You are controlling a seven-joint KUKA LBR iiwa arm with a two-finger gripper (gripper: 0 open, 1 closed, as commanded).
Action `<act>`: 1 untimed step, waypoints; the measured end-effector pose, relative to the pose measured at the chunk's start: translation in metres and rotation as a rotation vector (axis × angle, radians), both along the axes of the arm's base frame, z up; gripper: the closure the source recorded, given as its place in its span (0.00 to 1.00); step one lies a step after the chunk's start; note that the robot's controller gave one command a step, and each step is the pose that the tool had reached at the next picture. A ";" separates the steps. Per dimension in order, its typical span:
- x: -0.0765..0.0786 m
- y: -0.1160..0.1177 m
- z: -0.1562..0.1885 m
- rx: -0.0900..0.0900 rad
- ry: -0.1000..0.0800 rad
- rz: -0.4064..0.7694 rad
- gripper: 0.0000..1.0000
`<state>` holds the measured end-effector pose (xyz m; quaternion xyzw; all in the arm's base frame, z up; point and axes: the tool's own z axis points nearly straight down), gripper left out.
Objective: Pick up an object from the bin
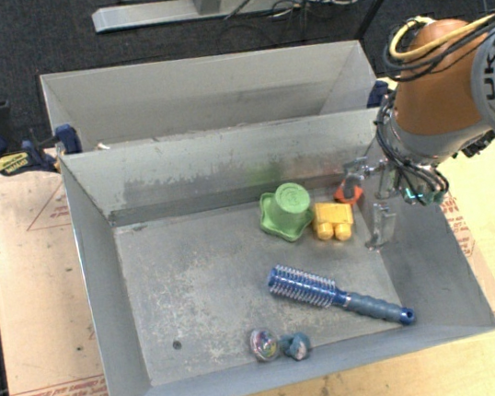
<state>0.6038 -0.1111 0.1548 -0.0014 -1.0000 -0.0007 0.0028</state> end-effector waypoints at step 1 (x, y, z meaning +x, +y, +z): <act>0.024 0.018 -0.082 -0.001 -0.016 0.334 0.00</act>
Offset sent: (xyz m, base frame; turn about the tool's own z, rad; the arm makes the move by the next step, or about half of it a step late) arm 0.0209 0.0165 -0.0848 -0.3357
